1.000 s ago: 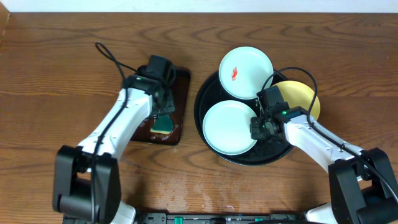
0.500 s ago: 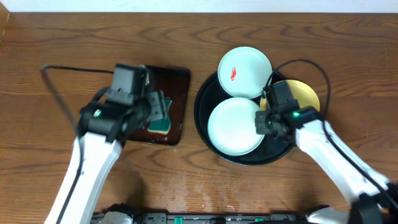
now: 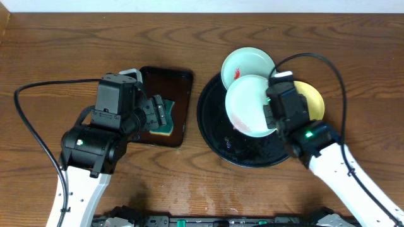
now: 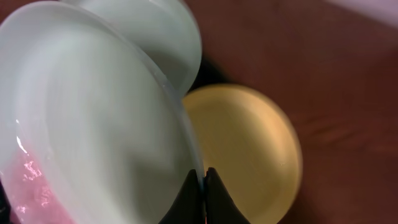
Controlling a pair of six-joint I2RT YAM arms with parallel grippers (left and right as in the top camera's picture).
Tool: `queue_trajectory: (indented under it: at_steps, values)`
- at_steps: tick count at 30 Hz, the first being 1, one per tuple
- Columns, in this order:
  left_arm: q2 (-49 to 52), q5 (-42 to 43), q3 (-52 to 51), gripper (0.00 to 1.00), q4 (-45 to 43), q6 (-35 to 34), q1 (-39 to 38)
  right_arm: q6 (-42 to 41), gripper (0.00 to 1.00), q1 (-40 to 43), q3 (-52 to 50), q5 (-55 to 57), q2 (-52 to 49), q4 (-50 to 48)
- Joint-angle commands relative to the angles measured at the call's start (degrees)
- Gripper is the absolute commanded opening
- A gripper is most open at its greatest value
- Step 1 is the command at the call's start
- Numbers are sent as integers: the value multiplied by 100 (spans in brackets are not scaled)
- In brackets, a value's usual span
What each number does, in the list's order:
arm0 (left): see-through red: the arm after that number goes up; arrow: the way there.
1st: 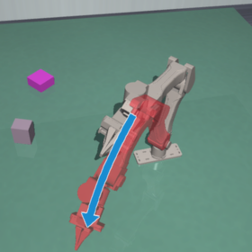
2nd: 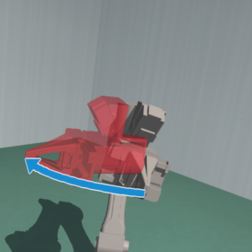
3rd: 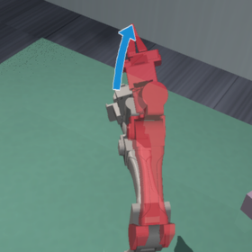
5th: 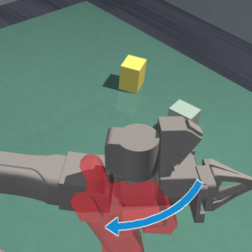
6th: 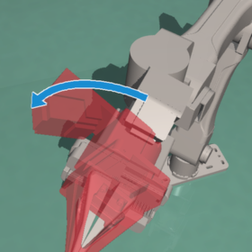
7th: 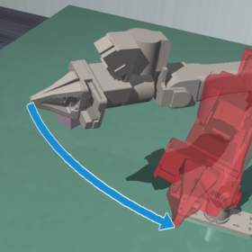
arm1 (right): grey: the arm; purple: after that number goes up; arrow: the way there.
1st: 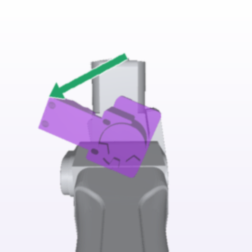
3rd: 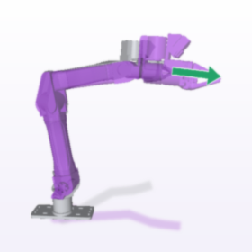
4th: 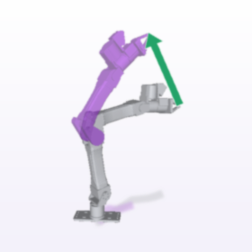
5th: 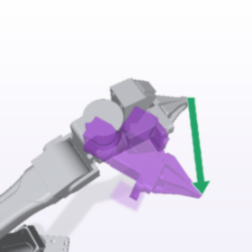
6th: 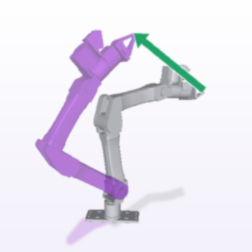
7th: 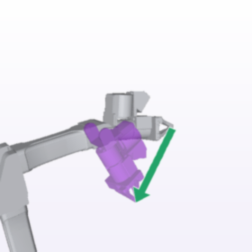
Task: Clean dirty plates on tray and stack at the side
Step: 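Lift and tilt the pale green plate upward with the right gripper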
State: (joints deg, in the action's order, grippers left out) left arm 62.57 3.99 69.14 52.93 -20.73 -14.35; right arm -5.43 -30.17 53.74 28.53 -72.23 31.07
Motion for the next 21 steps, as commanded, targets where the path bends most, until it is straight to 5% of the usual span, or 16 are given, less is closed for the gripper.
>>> queue_trajectory:
  at_steps: [1, 21]
  values:
    - [-7, 9, 149, 81, 22, 37, 20, 693, 1, -557, 105, 1314, 98, -179]
    - [-7, 9, 149, 82, 22, 37, 20, 1908, 1, -2767, 105, 4131, 98, -960]
